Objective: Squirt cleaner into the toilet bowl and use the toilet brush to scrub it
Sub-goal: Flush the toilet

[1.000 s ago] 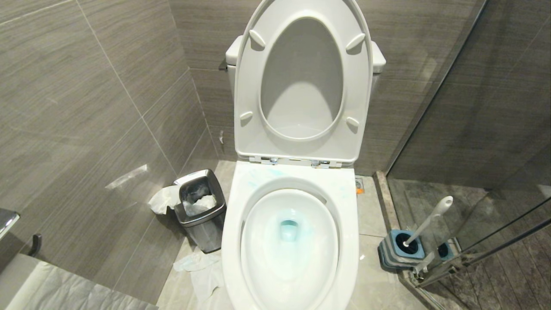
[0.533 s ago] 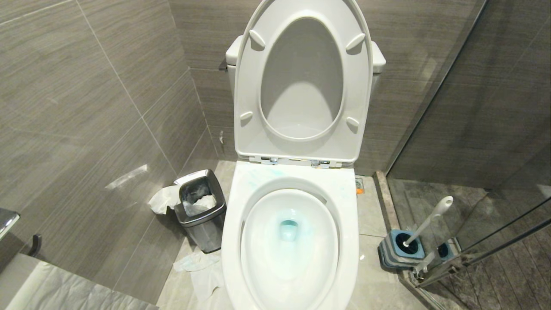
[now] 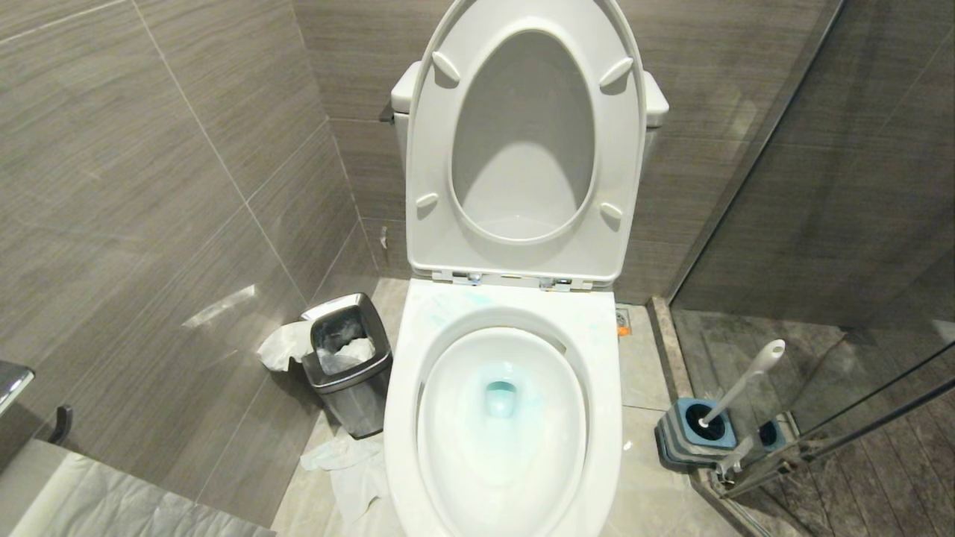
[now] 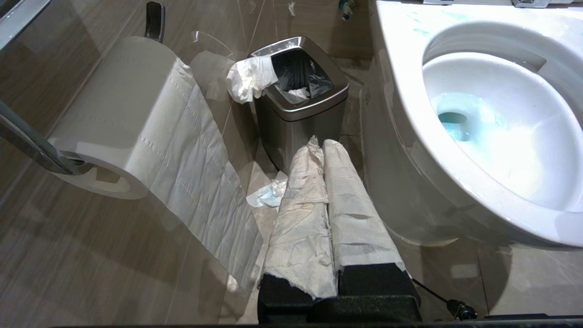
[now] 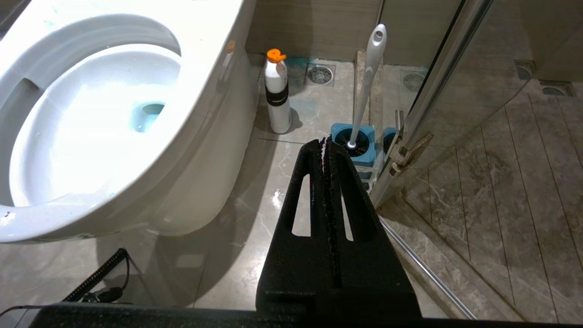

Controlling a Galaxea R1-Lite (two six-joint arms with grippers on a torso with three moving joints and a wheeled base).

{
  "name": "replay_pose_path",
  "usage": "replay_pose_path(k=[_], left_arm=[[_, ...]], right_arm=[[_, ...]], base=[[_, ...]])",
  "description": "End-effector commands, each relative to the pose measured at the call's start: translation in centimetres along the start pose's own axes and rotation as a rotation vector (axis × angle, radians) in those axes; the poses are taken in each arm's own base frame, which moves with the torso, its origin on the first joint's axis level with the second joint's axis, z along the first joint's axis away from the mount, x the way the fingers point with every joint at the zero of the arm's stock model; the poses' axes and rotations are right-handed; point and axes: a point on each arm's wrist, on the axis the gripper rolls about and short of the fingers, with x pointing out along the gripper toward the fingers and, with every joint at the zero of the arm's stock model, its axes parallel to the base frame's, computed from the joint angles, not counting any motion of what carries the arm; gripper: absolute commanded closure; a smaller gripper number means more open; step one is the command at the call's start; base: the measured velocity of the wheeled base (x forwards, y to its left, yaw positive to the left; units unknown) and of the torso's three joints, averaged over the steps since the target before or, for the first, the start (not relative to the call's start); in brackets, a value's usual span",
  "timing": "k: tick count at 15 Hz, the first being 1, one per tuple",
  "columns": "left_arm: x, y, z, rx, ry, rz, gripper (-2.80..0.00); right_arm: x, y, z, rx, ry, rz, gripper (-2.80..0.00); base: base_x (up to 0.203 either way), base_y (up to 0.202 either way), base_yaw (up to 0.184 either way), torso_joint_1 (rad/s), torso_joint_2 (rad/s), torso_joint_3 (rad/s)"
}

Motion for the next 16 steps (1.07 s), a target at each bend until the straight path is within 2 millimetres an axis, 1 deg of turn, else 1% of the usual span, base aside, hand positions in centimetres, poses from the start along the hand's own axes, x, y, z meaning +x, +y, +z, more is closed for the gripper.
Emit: replay_pose_path(k=[1, 3, 4, 7, 9, 11, 13, 14, 16], left_arm=[[0.0, 0.0, 0.0, 0.011, -0.001, -0.001, 0.00], [-0.1, 0.0, 0.4, 0.027, -0.020, -0.005, 0.00], [-0.3, 0.0, 1.2, 0.029, -0.047, -0.011, 0.00], [-1.5, -0.2, 4.4, 0.053, -0.139, -0.087, 0.00], [-1.7, -0.3, 6.7, 0.060, -0.149, -0.132, 0.00], [-1.1, -0.4, 8.8, 0.061, -0.132, -0.164, 0.00], [-0.1, -0.4, 11.3, 0.060, -0.120, -0.177, 0.00], [0.7, -0.4, 12.3, 0.059, -0.114, -0.179, 0.00], [2.9, -0.4, 14.4, 0.058, -0.106, -0.182, 0.00]], right_arm=[[0.0, 0.0, 0.0, 0.000, 0.001, 0.000, 0.00], [0.0, 0.0, 0.0, 0.000, 0.001, 0.000, 0.00], [0.0, 0.0, 0.0, 0.000, 0.001, 0.000, 0.00], [0.0, 0.0, 0.0, 0.000, 0.001, 0.000, 0.00], [0.0, 0.0, 0.0, 0.000, 0.001, 0.000, 0.00], [0.0, 0.0, 0.0, 0.000, 0.001, -0.001, 0.00], [0.0, 0.0, 0.0, 0.000, 0.001, -0.001, 0.00], [0.0, 0.0, 0.0, 0.000, 0.001, 0.000, 0.00], [0.0, 0.0, 0.0, 0.000, 0.002, 0.002, 0.00]], base=[[0.000, 0.000, 0.000, 0.000, 0.00, 0.000], [0.000, 0.000, 0.000, 0.000, 0.00, 0.000], [0.000, 0.000, 0.000, 0.000, 0.00, 0.000], [0.000, 0.000, 0.000, 0.000, 0.00, 0.000], [0.000, 0.000, 0.000, 0.000, 0.00, 0.000], [0.000, 0.000, 0.000, 0.000, 0.00, 0.000], [0.000, 0.000, 0.000, 0.000, 0.00, 0.000], [0.000, 0.000, 0.000, 0.000, 0.00, 0.000], [0.000, 0.000, 0.000, 0.000, 0.00, 0.000]])
